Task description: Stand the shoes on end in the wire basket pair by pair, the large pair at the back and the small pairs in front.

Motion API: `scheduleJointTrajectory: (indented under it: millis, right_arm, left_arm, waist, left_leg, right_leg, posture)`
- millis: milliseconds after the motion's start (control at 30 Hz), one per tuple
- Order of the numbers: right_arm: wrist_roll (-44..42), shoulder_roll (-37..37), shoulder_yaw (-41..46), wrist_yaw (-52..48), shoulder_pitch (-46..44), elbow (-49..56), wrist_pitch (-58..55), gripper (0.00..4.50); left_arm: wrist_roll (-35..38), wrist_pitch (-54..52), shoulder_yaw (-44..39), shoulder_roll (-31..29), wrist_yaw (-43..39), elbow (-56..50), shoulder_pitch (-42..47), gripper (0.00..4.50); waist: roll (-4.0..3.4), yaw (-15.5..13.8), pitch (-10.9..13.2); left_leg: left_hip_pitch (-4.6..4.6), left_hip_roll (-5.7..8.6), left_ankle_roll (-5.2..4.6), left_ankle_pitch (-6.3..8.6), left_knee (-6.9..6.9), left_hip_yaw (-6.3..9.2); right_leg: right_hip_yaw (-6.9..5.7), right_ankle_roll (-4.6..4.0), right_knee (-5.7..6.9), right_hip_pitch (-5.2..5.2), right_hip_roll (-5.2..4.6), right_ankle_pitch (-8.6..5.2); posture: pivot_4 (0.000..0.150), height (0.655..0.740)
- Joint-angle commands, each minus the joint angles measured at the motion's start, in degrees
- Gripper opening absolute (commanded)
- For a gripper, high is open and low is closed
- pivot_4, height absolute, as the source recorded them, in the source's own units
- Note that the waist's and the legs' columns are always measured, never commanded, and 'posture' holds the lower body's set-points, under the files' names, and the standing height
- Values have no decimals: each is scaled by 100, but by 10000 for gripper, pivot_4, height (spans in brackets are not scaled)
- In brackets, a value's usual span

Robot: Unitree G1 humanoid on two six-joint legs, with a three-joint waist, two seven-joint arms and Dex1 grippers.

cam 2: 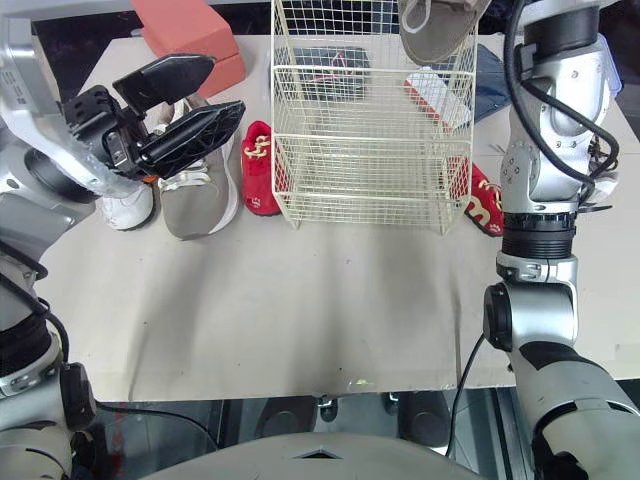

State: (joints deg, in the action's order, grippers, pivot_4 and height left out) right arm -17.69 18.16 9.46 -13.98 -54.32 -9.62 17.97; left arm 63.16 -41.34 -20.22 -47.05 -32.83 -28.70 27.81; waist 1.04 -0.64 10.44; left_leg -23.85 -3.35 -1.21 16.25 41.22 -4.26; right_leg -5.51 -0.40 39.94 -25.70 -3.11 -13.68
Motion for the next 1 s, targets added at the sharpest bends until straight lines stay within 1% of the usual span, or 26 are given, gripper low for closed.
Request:
scheduleJointTrajectory:
  millis: [33,233,300,433,600,900,933,967,1000]
  right_arm:
    - [132,-43,51,-40,246,142,169,0]
    - [261,-140,35,46,933,376,-162,0]
    - [400,-135,23,200,1106,420,-506,0]
    - [295,-256,102,415,1229,510,-1001,0]
    - [529,-180,18,559,1328,576,-1639,0]
    - [560,-274,83,653,1507,828,-2007,0]
    - [552,-280,87,659,1524,872,-2034,3585]
    - [548,-282,91,665,1535,906,-2048,10686]
    - [533,-272,103,657,1540,943,-2062,10686]
  left_arm:
    - [-27,-37,-265,-311,-131,-68,-45,44767]
    - [-95,10,-334,-449,-224,57,-55,44767]
    - [-147,41,-364,-464,-353,128,-90,44767]
    - [-293,121,-347,-475,-589,247,-130,44767]
    - [-437,187,-328,-455,-793,334,-155,44767]
    - [-629,241,-367,-425,-1022,383,-284,44767]
    - [-648,254,-369,-425,-1041,394,-299,44934]
    - [-670,269,-369,-427,-1058,408,-310,45000]
    - [-681,277,-367,-423,-1065,417,-308,45000]
  waist:
    - [0,1,0]
    - [0,-16,0]
    - [0,-16,0]
    - [1,-9,-1]
    - [1,-18,-1]
    - [3,-23,-2]
    - [3,-24,-2]
    - [3,-24,-2]
    - [3,-22,-2]
  left_leg:
    - [0,-1,0,0,0,1]
    - [-1,0,0,0,4,1]
    - [-1,0,0,0,6,2]
    - [2,0,1,0,6,2]
    - [0,1,1,-1,6,2]
    - [-1,2,1,-1,6,5]
    - [-1,2,1,-1,6,5]
    - [-1,2,1,-1,6,5]
    - [-1,2,1,-1,6,5]
  right_leg:
    - [-1,0,0,0,0,0]
    - [-1,0,0,2,-5,0]
    - [-2,0,1,3,-4,0]
    - [-1,0,4,3,-2,0]
    - [-2,0,2,3,-3,0]
    - [-4,0,1,4,-3,0]
    - [-5,0,1,4,-3,0]
    - [-5,0,1,4,-3,0]
    - [-5,0,1,4,-3,0]
  posture:
    - [1500,6860]
    - [1500,6860]
    - [1500,6860]
    - [1500,6860]
    - [1500,6860]
    - [1500,6860]
    - [1500,6860]
    - [1500,6860]
    - [1500,6860]
